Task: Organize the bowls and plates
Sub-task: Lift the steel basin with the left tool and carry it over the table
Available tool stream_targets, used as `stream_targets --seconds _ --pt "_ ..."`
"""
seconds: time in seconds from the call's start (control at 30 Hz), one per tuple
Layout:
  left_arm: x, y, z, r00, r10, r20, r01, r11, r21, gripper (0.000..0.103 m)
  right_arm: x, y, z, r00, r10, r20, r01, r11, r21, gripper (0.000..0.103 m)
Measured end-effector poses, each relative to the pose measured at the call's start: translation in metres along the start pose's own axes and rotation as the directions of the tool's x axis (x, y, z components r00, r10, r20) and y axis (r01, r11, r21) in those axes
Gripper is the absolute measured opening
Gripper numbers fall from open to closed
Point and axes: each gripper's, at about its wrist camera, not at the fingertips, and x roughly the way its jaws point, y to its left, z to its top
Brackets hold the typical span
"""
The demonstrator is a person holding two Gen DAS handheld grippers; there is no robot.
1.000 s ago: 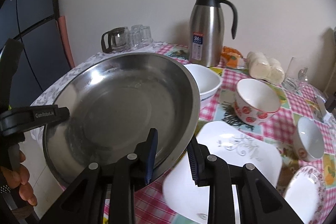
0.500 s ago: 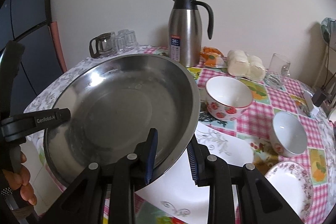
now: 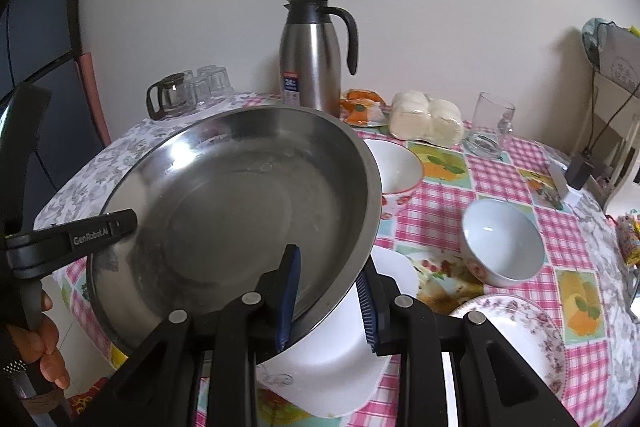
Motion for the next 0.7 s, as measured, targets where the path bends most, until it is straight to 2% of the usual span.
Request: stream_targets --seconds 0.43,0.7 --pt "0.000 -0.049 -0.017 0.998 -0.053 -0.033 0.057 0.991 0.121 0.023 -0.008 -0.045 -0.017 0.998 -0.040 -0.041 0.040 0.999 0.009 0.030" --pt "0.005 -0.075 -0.029 0.993 -0.091 -0.076 0.104 0.976 0.193 0.023 -0.011 -0.077 -0.022 0.996 -0.056 -0.065 0.061 0.994 0.086 0.030"
